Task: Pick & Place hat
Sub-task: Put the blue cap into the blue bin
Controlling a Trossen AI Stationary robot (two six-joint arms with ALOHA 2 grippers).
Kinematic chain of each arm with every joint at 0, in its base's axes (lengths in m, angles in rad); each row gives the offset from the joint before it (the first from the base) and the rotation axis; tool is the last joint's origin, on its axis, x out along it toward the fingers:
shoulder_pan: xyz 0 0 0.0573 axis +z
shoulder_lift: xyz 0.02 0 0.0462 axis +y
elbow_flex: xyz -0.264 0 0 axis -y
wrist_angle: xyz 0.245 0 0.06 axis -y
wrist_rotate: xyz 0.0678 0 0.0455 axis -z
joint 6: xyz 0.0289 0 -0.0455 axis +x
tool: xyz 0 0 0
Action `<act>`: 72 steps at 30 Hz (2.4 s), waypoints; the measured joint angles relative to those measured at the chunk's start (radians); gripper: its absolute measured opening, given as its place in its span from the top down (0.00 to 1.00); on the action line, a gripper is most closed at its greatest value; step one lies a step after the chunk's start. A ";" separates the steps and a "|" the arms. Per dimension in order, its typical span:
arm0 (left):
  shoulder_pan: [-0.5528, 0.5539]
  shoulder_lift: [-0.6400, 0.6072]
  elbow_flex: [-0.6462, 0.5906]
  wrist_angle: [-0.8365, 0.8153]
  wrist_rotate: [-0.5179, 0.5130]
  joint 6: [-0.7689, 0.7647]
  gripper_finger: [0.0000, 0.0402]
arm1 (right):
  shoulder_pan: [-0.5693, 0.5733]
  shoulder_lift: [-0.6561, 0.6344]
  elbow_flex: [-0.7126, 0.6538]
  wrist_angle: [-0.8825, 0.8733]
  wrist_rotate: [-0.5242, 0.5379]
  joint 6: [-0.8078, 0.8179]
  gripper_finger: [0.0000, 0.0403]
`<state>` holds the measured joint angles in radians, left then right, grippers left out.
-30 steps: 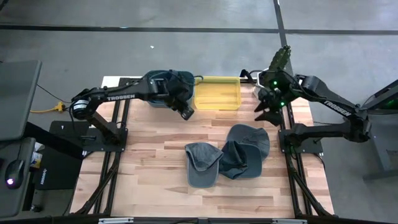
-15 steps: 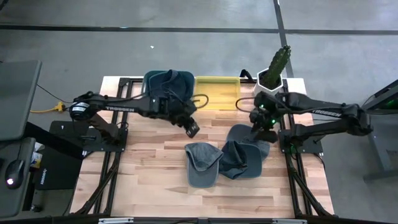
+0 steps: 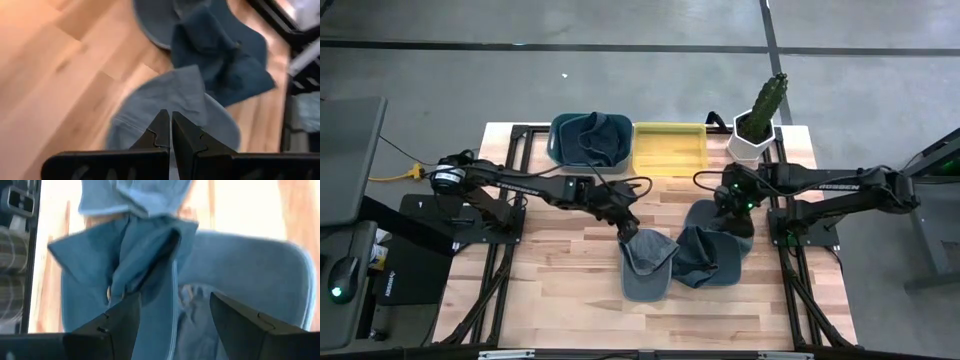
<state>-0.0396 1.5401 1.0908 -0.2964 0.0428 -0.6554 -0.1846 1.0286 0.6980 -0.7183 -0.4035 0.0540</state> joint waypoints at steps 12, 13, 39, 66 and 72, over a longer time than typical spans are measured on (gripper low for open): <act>-0.013 0.000 -0.047 0.139 0.110 0.078 1.00 | 0.073 0.035 -0.002 0.148 0.101 0.190 0.42; -0.013 0.000 -0.047 0.150 0.112 0.087 1.00 | 0.081 0.051 -0.002 0.152 0.102 0.203 0.42; -0.013 -0.016 -0.048 0.249 0.248 0.126 1.00 | 0.126 0.256 -0.002 0.297 -0.039 0.335 0.42; -0.013 -0.016 -0.048 0.249 0.257 0.124 1.00 | 0.149 0.287 -0.002 0.398 0.058 0.620 0.42; -0.013 -0.016 -0.048 0.249 0.259 0.123 1.00 | 0.190 0.360 -0.002 0.398 0.058 0.654 0.42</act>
<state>-0.0525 1.5242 1.0431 -0.0479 0.3021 -0.5320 0.0053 1.3888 0.6964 -0.3202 -0.3451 0.7083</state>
